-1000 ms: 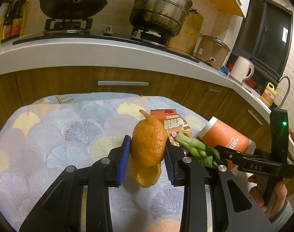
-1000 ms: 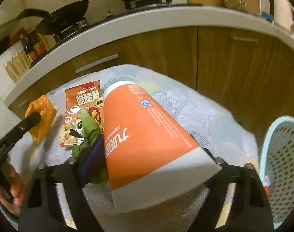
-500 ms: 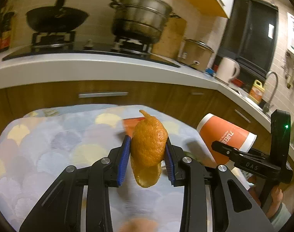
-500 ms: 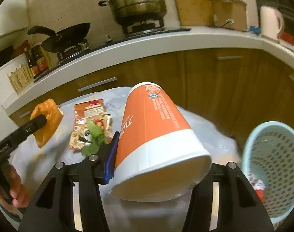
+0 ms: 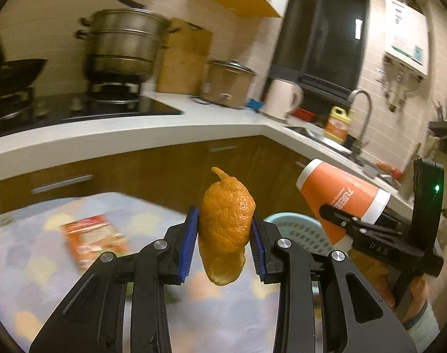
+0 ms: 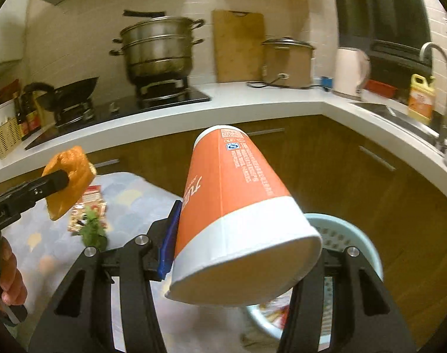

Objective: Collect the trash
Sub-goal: 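Carry peel and cup over the wastebasket and open both grippers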

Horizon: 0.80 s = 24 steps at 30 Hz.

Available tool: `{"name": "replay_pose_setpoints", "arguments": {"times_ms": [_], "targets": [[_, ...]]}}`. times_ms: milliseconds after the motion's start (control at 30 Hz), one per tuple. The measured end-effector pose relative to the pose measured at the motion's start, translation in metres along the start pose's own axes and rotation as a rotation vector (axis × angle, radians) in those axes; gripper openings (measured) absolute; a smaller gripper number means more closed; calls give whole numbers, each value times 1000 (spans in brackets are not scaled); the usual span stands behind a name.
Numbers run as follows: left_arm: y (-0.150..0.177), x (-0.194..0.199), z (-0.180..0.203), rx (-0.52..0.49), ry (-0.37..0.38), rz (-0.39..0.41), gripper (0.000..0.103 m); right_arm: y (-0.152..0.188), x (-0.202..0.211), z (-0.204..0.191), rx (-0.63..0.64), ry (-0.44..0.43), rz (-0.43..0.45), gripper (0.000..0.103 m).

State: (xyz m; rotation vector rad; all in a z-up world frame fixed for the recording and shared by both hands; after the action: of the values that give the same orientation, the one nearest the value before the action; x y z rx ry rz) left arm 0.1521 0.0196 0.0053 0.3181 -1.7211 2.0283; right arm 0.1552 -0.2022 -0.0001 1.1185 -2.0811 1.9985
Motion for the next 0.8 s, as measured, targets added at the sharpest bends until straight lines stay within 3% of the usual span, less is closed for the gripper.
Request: {"name": "replay_pose_setpoints", "arguments": {"times_ms": [200,467,600,700,800], "targets": [[1,-42,57,10,73,-57,31,10,15,49,18,138,-22,49],[21,-91,125,-59,137,-136,31,38,6,97,-56,190,-103,50],[33,-118,140,-84,115,-190,32,59,-15,122,-129,229,-199,50],[40,-134,145,-106,85,-214,33,77,-39,138,-157,303,-322,51],[46,-149,149,-106,83,-255,37,92,-55,148,-193,305,-389,51]]}}
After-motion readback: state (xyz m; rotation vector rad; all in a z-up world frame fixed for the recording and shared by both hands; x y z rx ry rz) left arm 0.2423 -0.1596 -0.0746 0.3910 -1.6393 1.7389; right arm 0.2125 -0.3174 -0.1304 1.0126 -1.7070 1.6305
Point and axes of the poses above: each gripper's, at about its wrist camera, not at the fingertips, and x roughly against the way its jaws point, z to its right, y to its underside, the point moved 5 cm from there along -x, roughly the way its jaws point, and after that the axes turned 8 degrees about -y, right-handed, at the moved point
